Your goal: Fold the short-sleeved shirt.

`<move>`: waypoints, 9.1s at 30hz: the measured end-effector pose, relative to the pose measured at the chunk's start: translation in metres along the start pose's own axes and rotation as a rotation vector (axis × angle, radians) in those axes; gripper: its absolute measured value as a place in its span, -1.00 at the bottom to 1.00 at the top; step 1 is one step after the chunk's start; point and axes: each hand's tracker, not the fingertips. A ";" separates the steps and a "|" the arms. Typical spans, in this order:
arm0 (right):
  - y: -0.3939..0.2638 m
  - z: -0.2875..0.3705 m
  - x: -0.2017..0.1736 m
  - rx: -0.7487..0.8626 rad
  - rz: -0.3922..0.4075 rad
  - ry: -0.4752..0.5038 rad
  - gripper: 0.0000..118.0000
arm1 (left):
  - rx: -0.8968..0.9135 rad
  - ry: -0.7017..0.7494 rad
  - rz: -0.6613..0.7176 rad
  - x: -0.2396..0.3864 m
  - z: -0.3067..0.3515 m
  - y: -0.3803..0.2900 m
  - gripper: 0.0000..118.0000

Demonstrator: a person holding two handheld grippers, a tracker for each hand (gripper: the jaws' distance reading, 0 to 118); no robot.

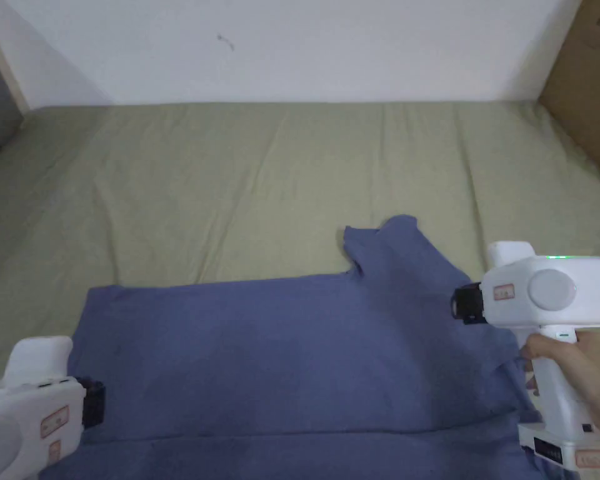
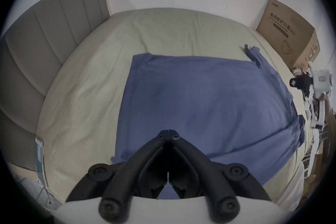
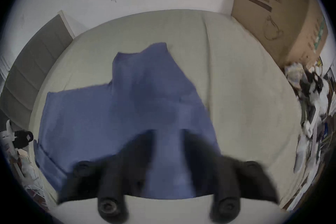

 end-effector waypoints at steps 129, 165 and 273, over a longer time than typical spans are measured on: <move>-0.160 0.203 -0.197 0.792 0.124 -0.127 -0.97 | 0.036 -0.215 0.366 -0.126 0.128 -0.108 -1.00; -0.144 0.152 -0.220 0.541 0.106 -0.025 -0.97 | -0.245 -0.592 0.474 -0.169 -0.015 -0.078 -0.89; -0.179 0.169 -0.140 0.475 0.046 -0.124 -0.97 | -0.181 -0.825 0.645 -0.040 -0.031 -0.116 1.00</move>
